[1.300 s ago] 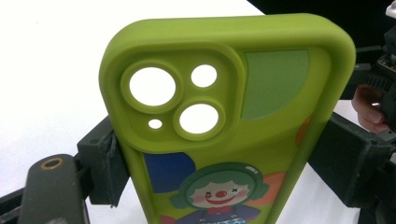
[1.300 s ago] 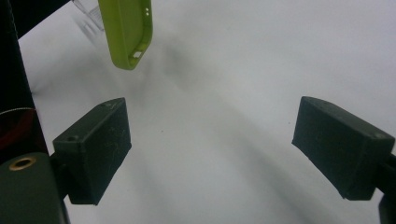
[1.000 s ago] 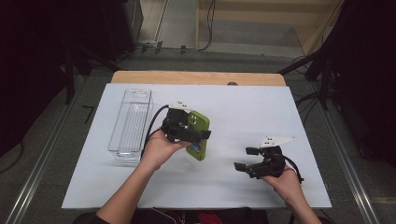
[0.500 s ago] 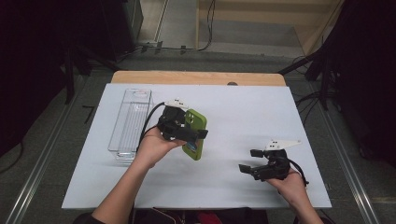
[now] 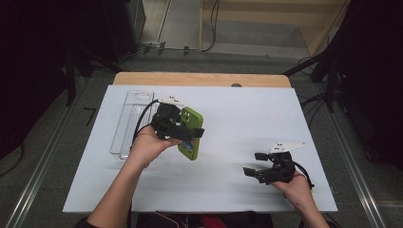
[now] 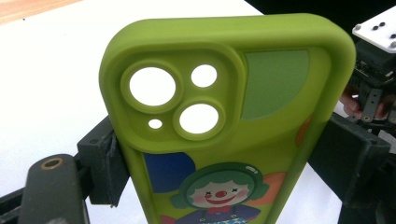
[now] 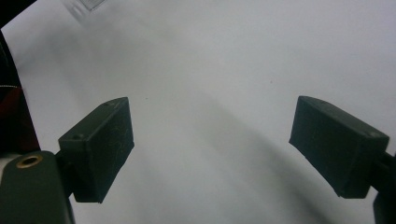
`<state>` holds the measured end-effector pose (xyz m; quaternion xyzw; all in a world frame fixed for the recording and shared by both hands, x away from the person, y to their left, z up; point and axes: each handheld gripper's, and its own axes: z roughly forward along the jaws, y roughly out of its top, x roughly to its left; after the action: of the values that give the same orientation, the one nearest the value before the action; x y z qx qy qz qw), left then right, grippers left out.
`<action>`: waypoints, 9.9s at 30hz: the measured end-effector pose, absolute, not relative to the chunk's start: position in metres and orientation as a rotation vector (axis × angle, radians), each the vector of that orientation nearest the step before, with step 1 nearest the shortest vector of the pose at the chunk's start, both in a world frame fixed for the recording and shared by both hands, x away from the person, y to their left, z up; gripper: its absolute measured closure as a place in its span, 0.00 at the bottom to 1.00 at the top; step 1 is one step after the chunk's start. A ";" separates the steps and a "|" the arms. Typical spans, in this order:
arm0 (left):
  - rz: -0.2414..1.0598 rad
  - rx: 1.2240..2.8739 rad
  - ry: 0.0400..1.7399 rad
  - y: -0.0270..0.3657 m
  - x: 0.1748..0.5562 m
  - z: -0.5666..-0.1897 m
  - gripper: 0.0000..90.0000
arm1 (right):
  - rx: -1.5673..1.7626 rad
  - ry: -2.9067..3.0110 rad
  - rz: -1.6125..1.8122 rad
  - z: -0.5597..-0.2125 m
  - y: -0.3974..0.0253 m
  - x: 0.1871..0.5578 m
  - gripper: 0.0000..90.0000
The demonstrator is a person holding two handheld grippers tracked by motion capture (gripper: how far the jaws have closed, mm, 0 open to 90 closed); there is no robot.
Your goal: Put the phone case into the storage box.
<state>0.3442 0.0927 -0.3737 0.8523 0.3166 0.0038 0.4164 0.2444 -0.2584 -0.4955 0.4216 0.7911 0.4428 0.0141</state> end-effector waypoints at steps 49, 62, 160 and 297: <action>0.125 2.036 0.946 0.161 0.357 -0.346 0.19 | 1.290 2.456 1.380 -0.494 -0.255 0.242 0.13; 0.181 2.008 0.997 0.178 0.357 -0.339 0.19 | 1.285 2.465 1.372 -0.494 -0.255 0.242 0.13; 0.506 1.851 1.370 0.220 0.476 -0.373 0.19 | 1.277 2.467 1.385 -0.497 -0.249 0.246 0.13; 0.318 1.913 1.423 0.230 0.476 -0.406 0.02 | 1.287 2.460 1.398 -0.497 -0.251 0.244 0.13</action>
<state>0.4765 0.2302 -0.4056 0.7420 0.5521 0.1232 0.3598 0.2439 -0.2510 -0.4973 0.4139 0.7912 0.4498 0.0164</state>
